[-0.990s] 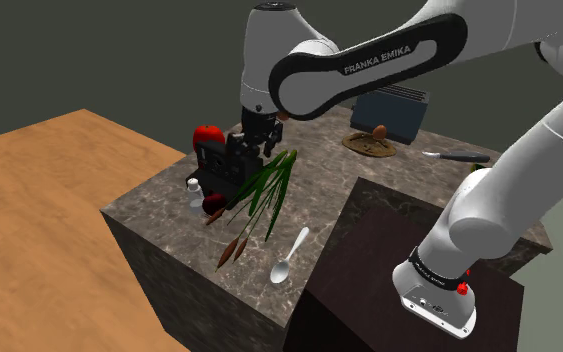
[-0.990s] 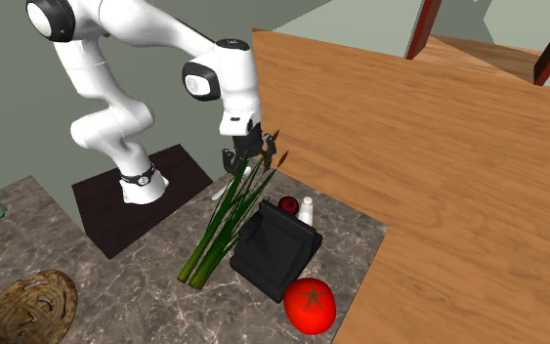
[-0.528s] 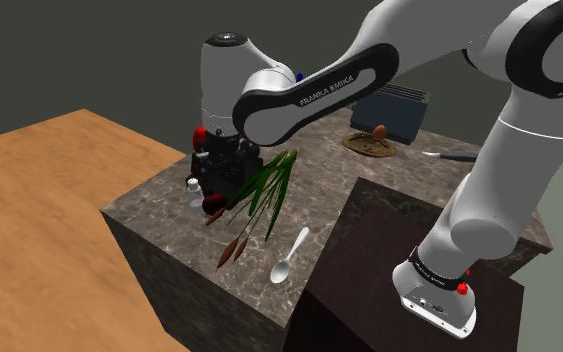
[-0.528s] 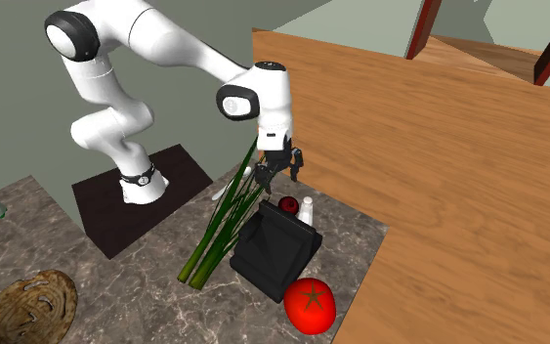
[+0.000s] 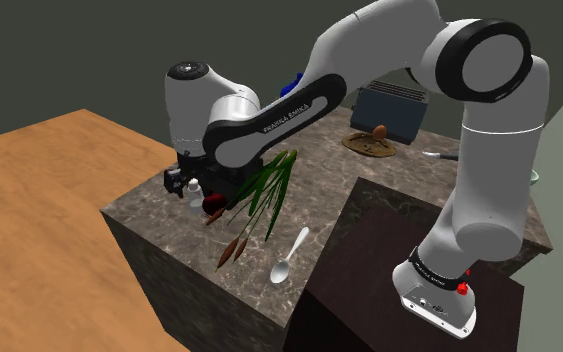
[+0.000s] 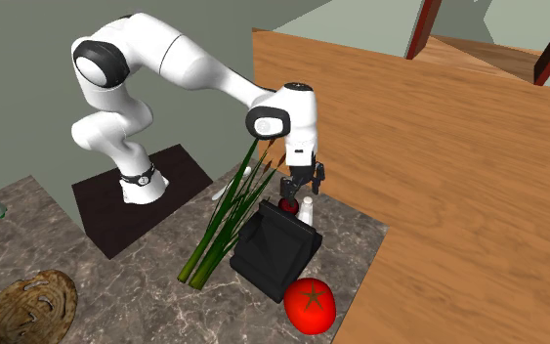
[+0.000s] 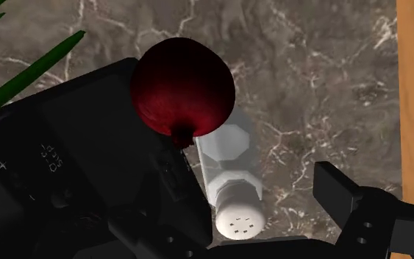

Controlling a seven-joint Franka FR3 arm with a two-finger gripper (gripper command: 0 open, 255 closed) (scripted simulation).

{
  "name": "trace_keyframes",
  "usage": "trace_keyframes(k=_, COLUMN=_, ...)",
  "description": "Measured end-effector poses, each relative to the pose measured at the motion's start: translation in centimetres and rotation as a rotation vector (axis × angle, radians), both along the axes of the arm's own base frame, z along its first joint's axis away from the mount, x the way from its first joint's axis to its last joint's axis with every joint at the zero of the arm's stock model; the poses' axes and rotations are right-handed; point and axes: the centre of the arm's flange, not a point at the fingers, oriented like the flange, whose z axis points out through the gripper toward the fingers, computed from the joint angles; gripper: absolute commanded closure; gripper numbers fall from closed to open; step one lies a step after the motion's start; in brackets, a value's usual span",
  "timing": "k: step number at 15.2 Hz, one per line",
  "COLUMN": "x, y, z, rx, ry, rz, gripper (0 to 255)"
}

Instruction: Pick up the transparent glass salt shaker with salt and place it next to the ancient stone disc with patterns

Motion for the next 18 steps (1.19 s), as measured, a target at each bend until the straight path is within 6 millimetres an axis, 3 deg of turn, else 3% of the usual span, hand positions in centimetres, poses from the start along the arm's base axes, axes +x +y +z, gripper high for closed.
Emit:
trace_keyframes(k=6, x=0.5, y=0.0, z=-2.6, rx=0.000, ry=-0.001, rz=0.000, gripper=0)
trace_keyframes(k=12, x=0.5, y=0.0, z=-2.8, rx=0.000, ry=-0.001, rz=0.000, gripper=0)
trace_keyframes(k=13, x=0.5, y=0.0, z=-2.8, rx=0.000, ry=-0.001, rz=0.000, gripper=255)
trace_keyframes(k=18, x=0.5, y=0.0, z=-2.7, rx=0.000, ry=-0.002, rz=0.000, gripper=255)
